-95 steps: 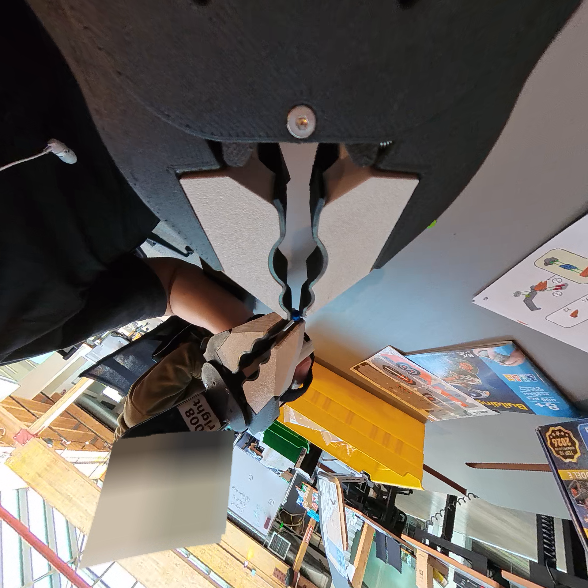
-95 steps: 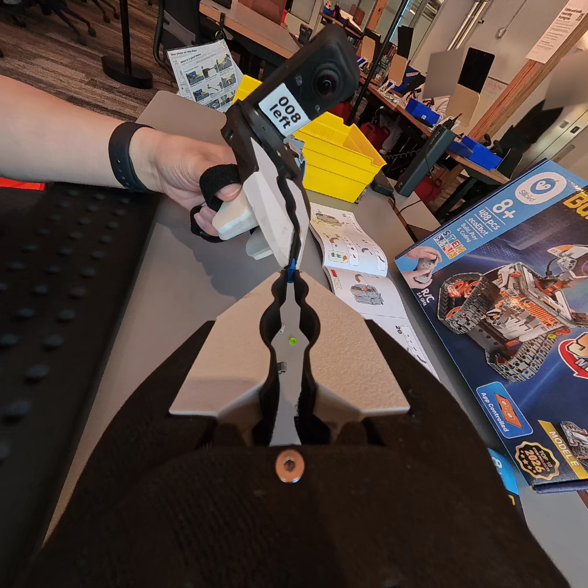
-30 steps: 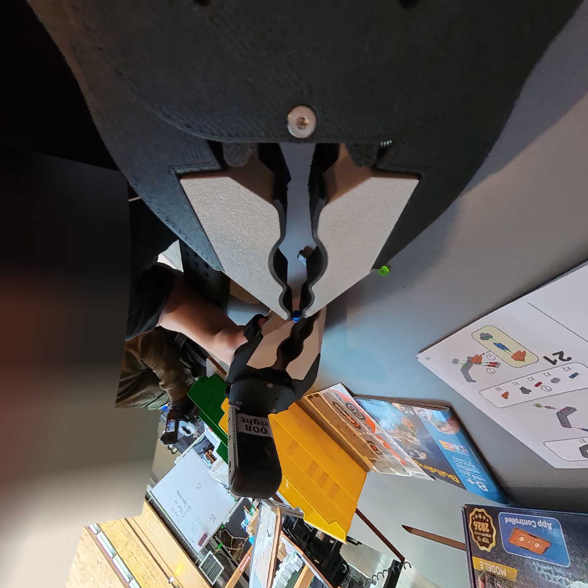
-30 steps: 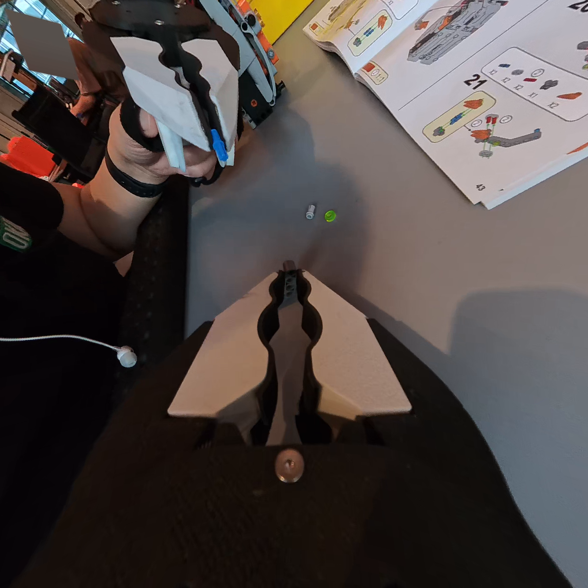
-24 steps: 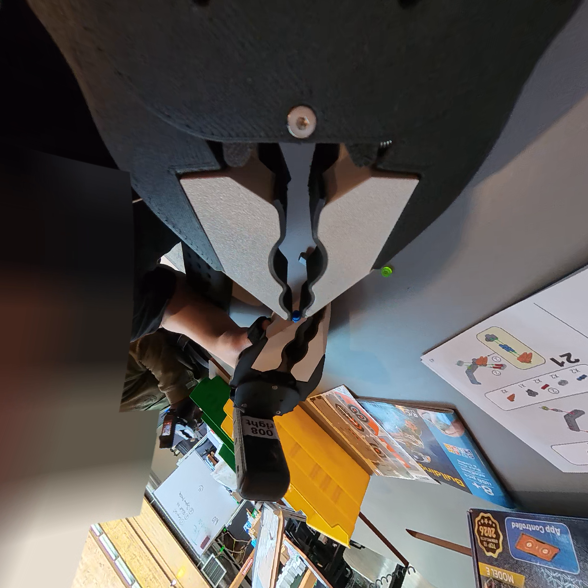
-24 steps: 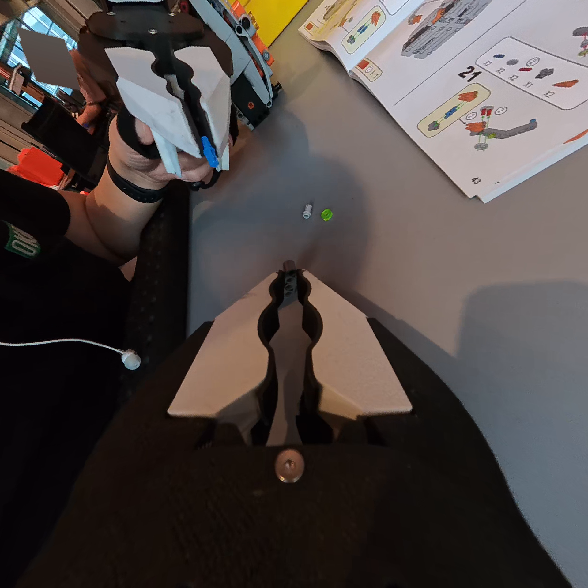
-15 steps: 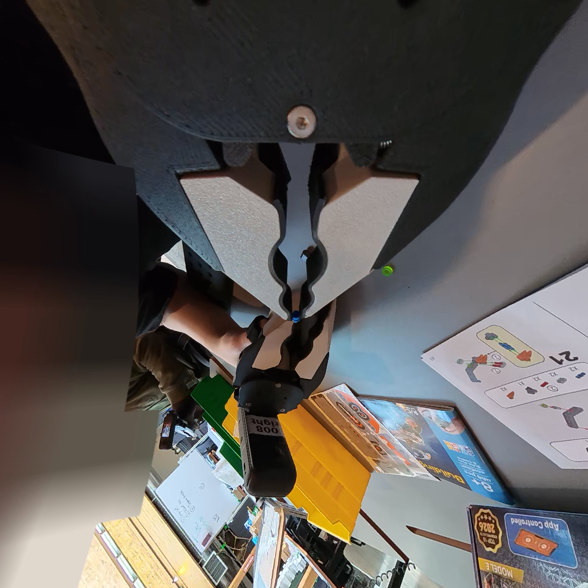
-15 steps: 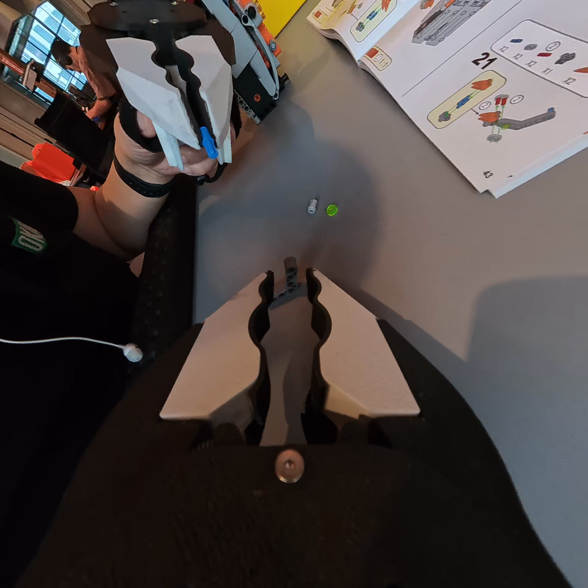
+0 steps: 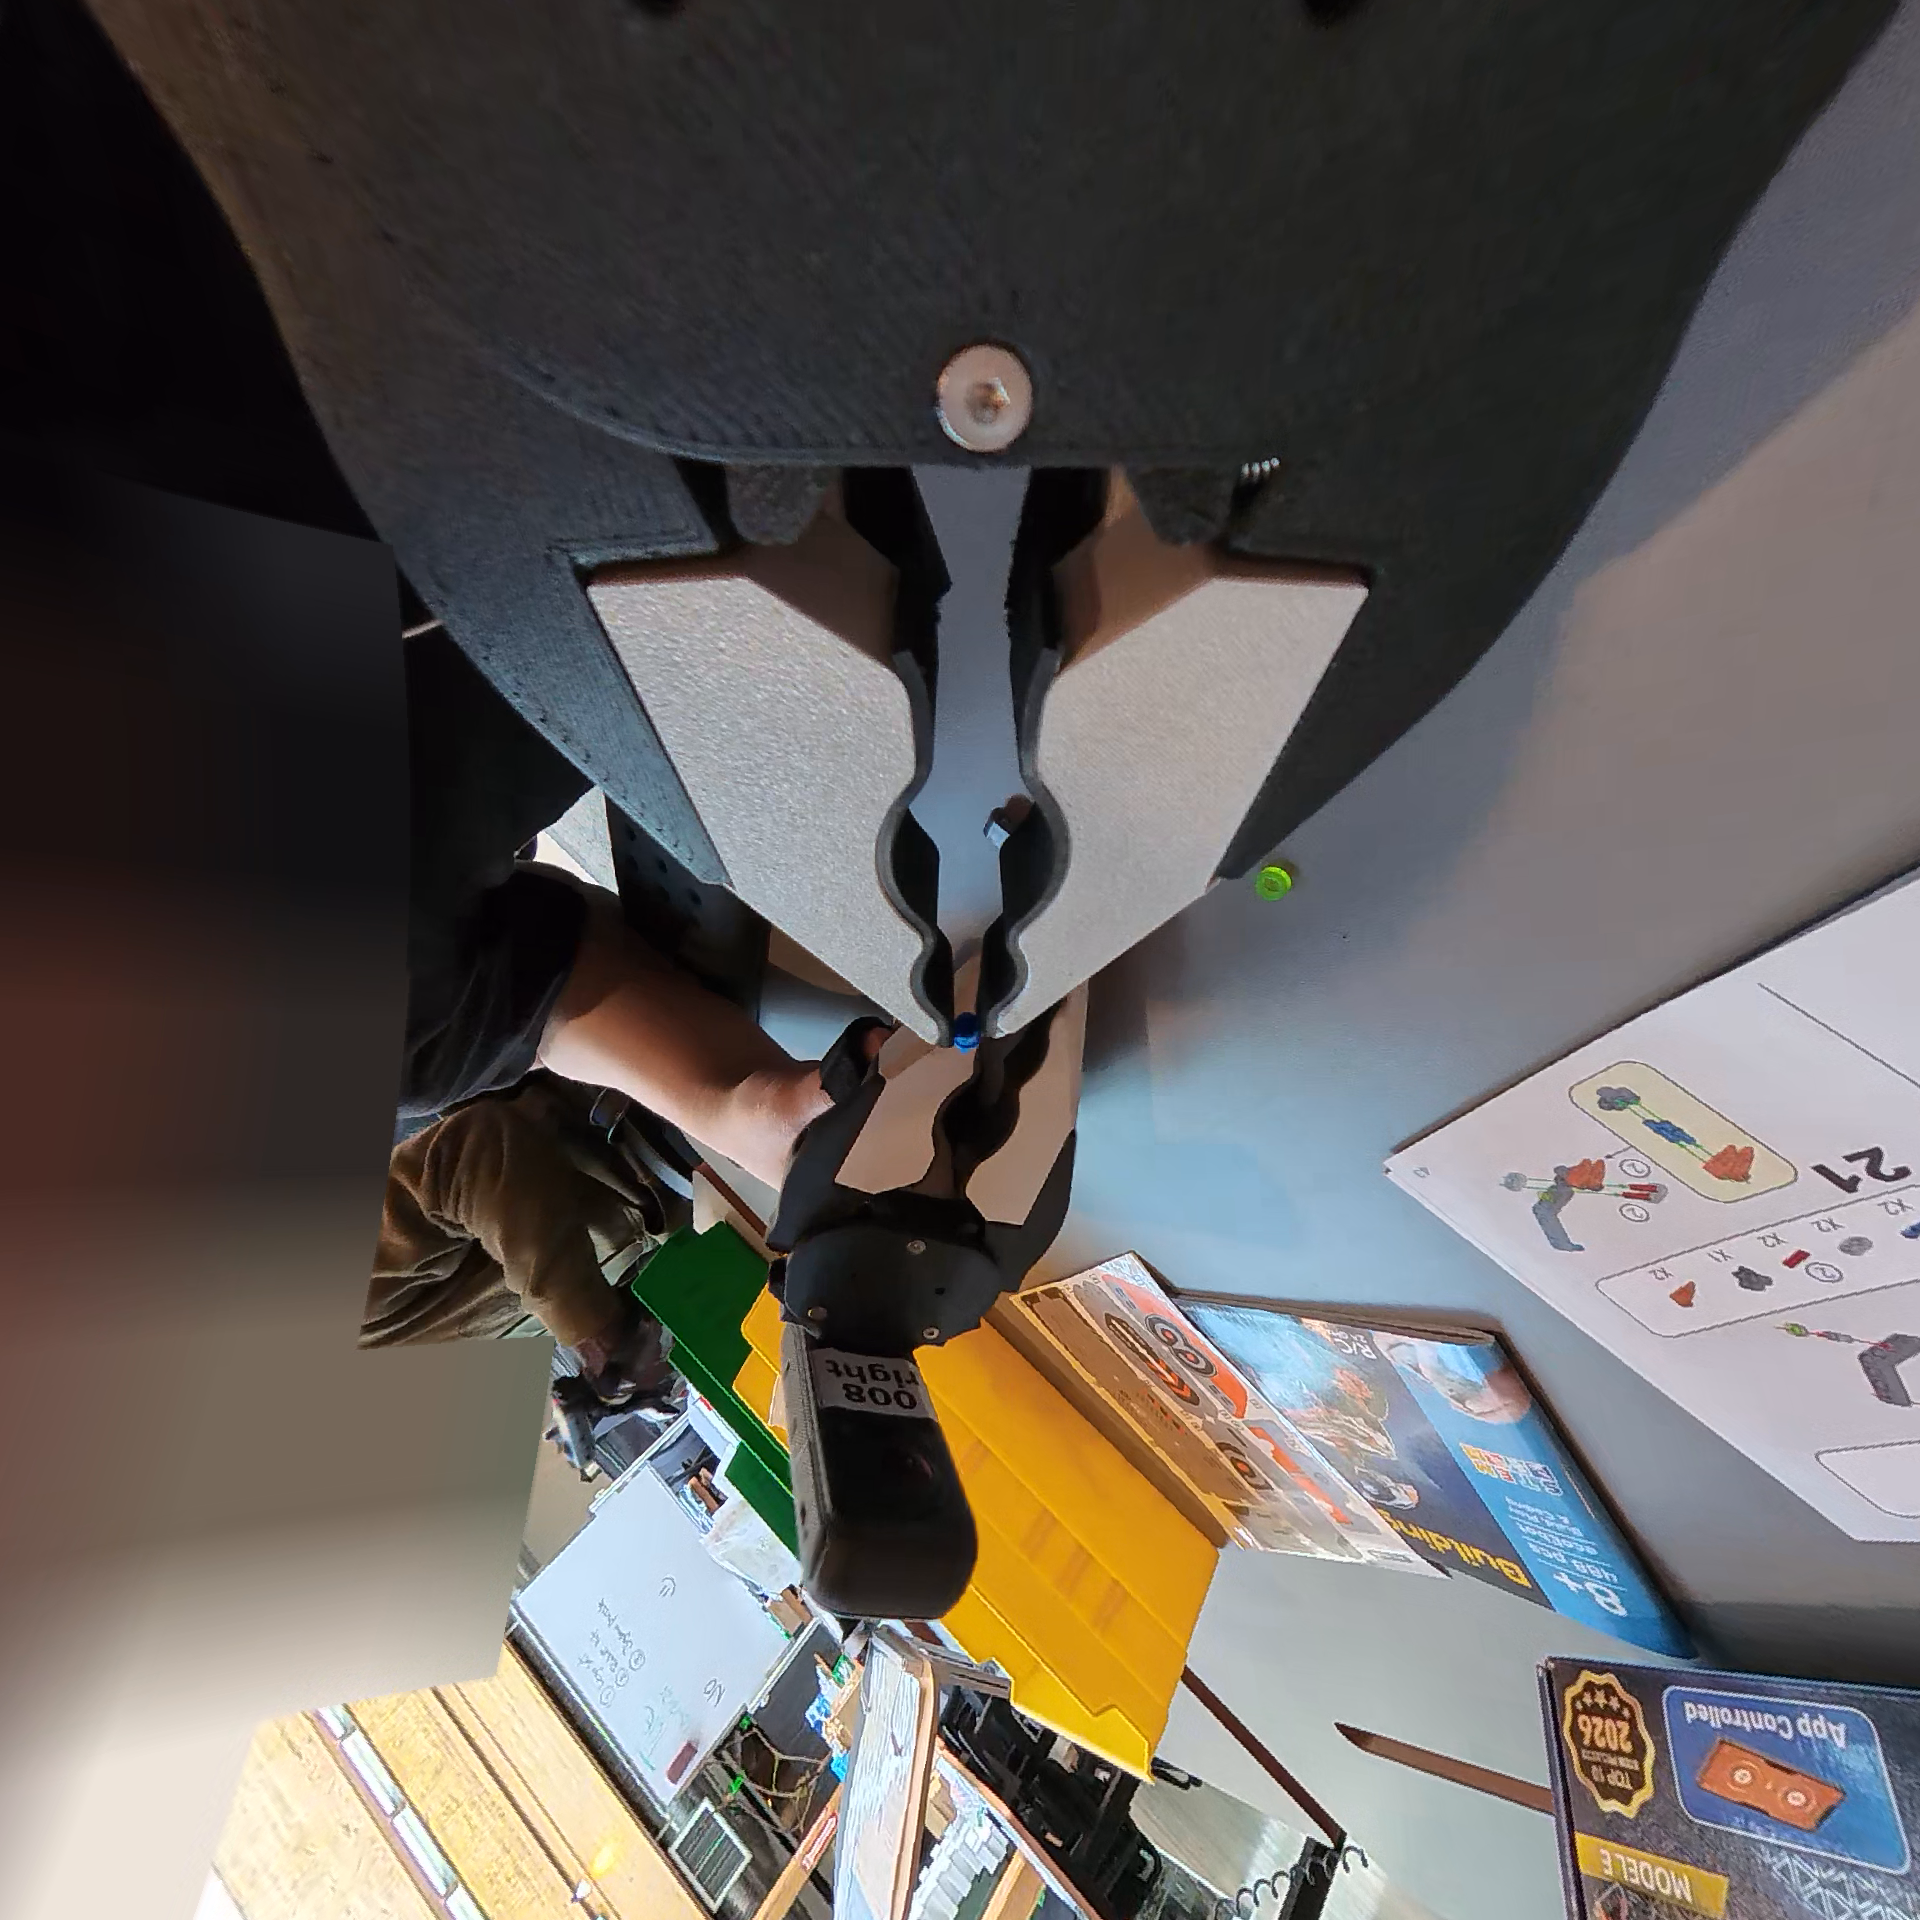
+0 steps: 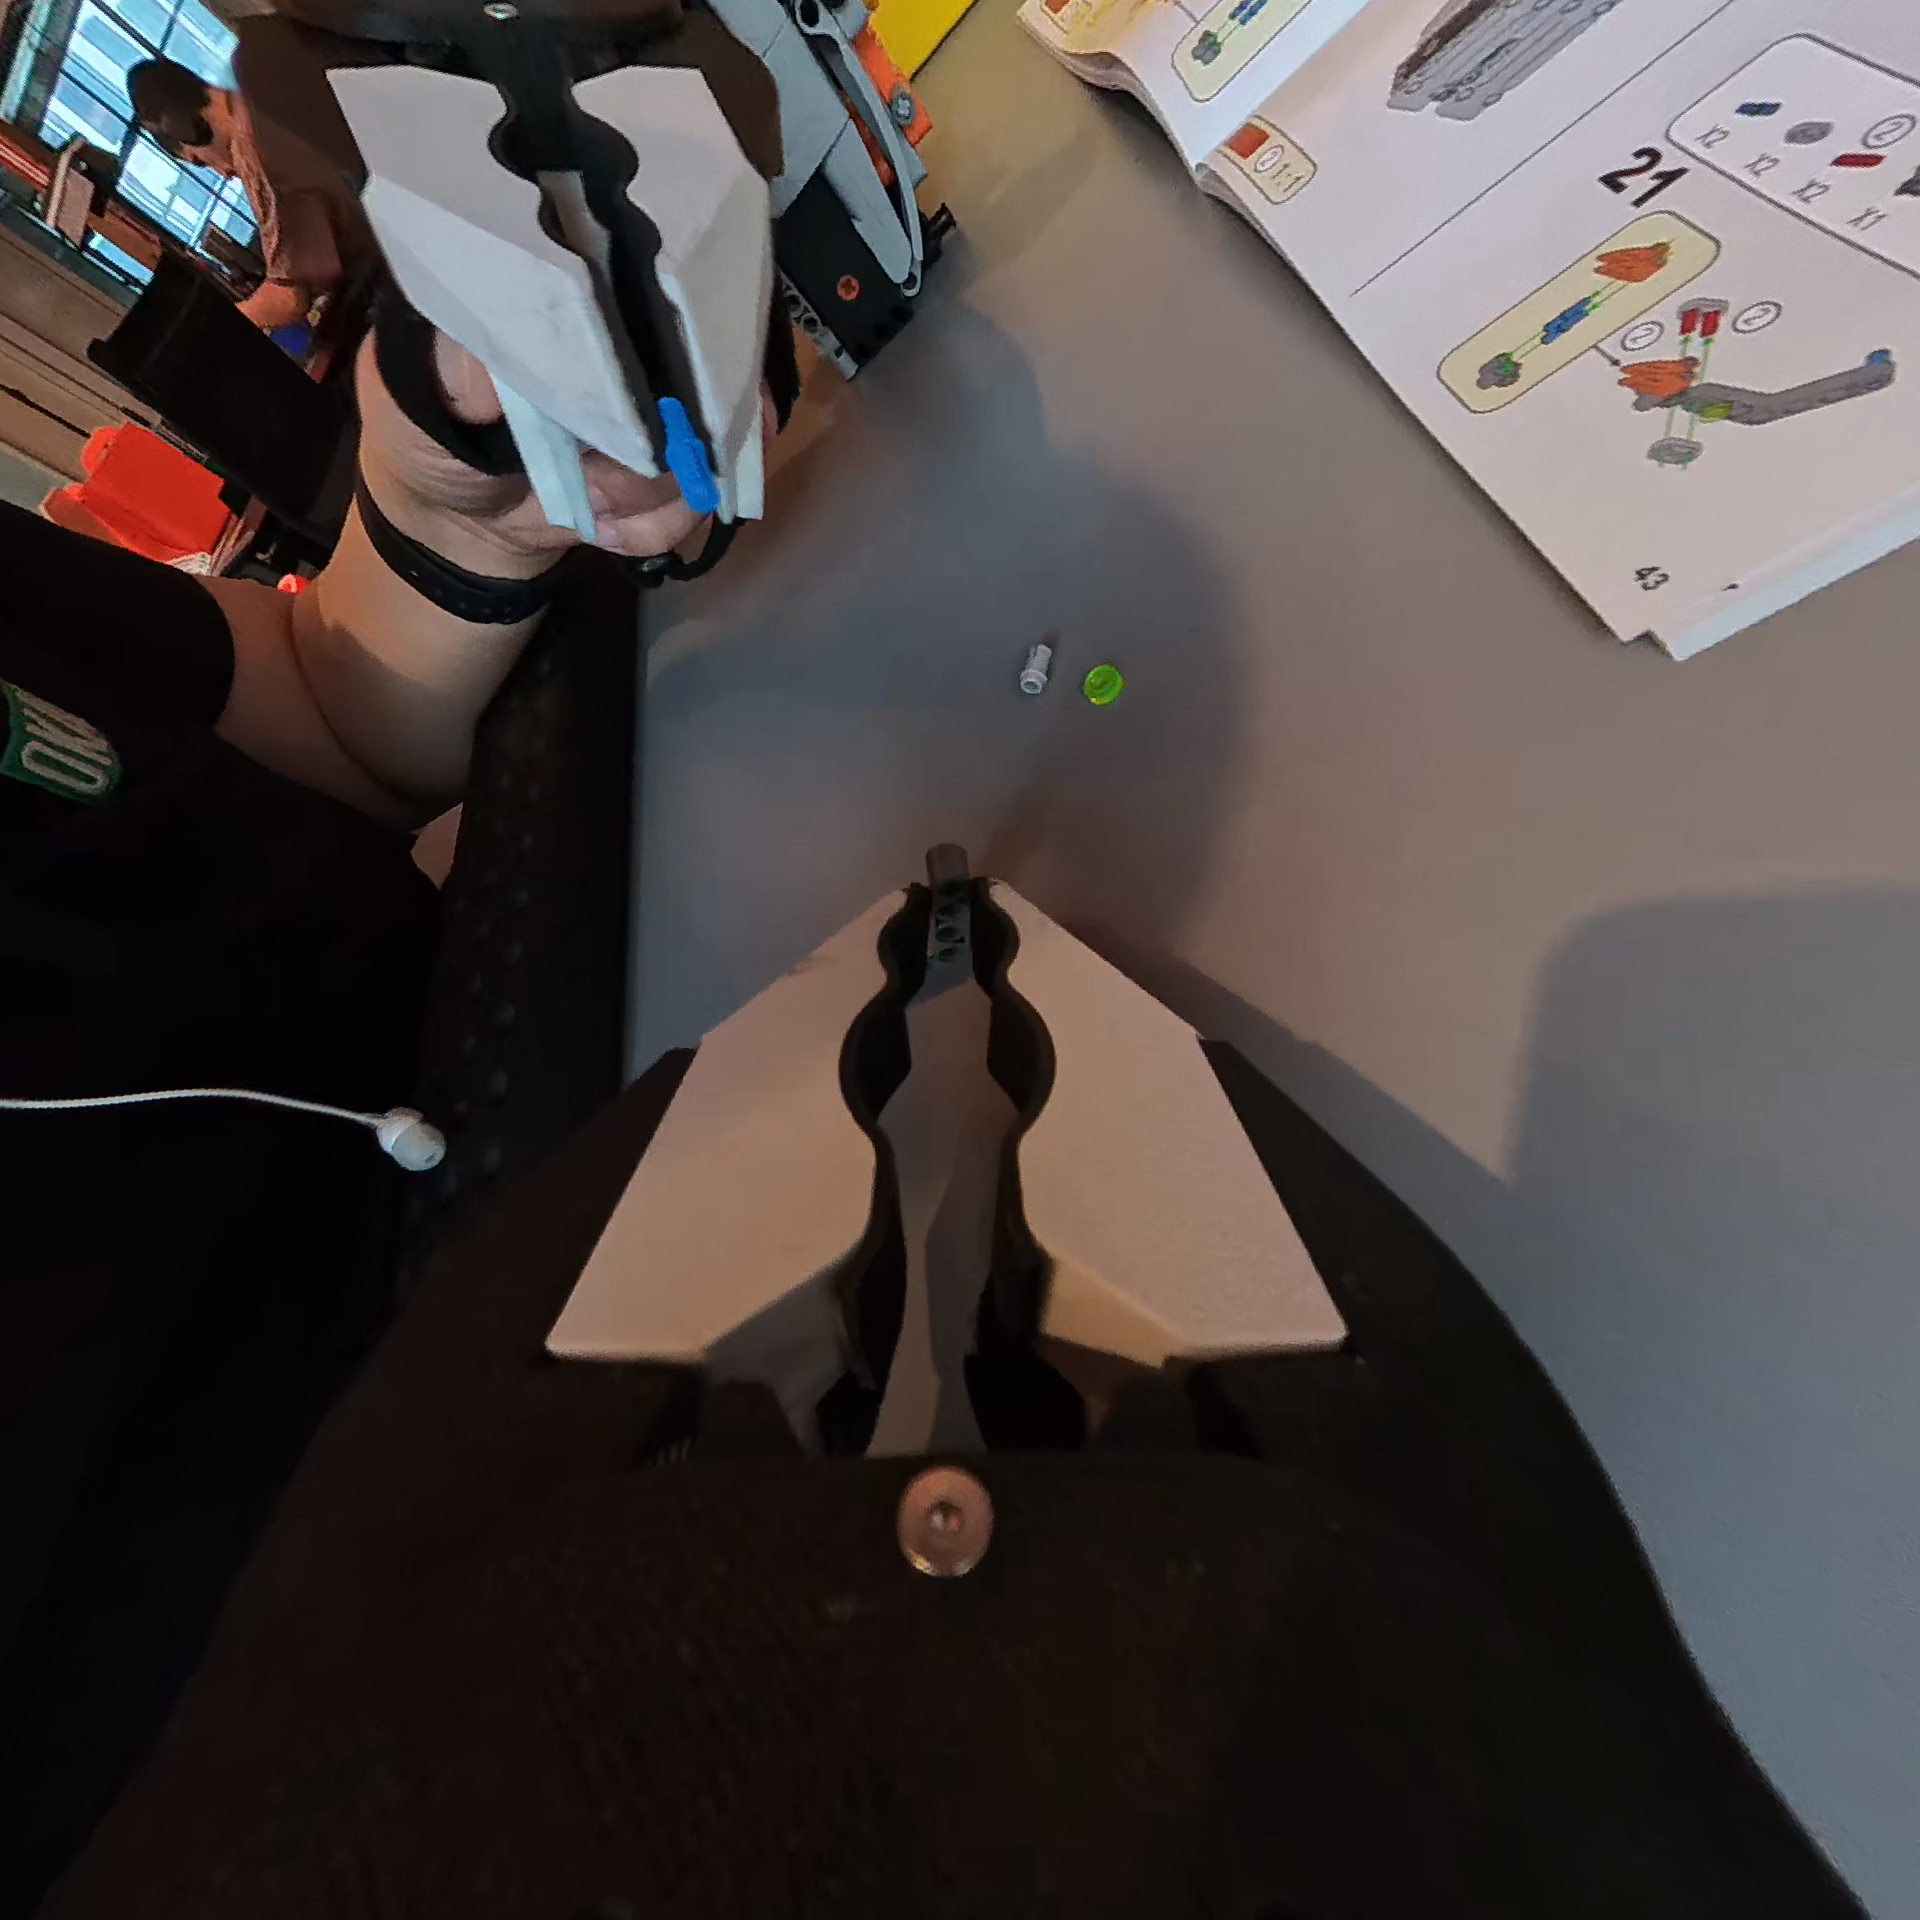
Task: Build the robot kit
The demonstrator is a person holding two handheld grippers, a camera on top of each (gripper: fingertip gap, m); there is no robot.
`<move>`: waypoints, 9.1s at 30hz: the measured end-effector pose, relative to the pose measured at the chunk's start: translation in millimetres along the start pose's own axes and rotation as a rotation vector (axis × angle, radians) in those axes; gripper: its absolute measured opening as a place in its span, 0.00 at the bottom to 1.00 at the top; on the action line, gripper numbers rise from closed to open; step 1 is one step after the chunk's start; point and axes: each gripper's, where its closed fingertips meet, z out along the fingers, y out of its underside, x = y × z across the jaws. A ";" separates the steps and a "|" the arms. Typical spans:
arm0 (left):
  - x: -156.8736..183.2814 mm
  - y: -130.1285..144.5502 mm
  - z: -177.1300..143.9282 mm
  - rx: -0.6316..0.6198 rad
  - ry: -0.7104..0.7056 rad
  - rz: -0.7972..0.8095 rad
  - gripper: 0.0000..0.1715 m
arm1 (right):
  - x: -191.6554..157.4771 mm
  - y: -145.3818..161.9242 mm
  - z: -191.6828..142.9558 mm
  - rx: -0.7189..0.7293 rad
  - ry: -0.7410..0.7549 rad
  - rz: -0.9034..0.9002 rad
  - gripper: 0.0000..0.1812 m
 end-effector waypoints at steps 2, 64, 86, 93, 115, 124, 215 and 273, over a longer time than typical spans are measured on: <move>-1.0 0.6 0.3 -0.001 0.000 -0.006 0.01 | -1.2 -0.7 -0.3 0.005 -0.001 -0.011 0.04; -3.0 -0.4 -1.9 0.008 0.012 -0.039 0.01 | -5.1 -16.0 -9.4 0.111 -0.042 -0.011 0.04; 39.5 -18.5 -5.1 0.090 0.119 0.087 0.01 | -68.7 -67.3 -43.9 0.457 -0.347 -0.294 0.04; 41.9 -21.8 -11.5 0.099 0.031 0.225 0.01 | -69.8 -79.9 -33.8 0.438 -0.285 -0.379 0.04; 17.1 -21.3 -12.4 0.105 -0.042 0.140 0.01 | -38.9 -78.3 -6.0 0.321 -0.283 -0.352 0.04; 12.7 -19.9 -12.3 0.097 -0.049 0.127 0.01 | -45.8 -83.3 -9.6 0.349 -0.294 -0.354 0.04; -10.5 23.9 -3.2 -0.206 -0.171 0.210 0.01 | -28.6 -45.2 13.7 -0.002 -0.083 -0.393 0.04; 7.4 4.5 -8.7 -0.078 0.007 0.114 0.01 | -39.6 -57.0 -3.4 0.118 -0.141 -0.425 0.12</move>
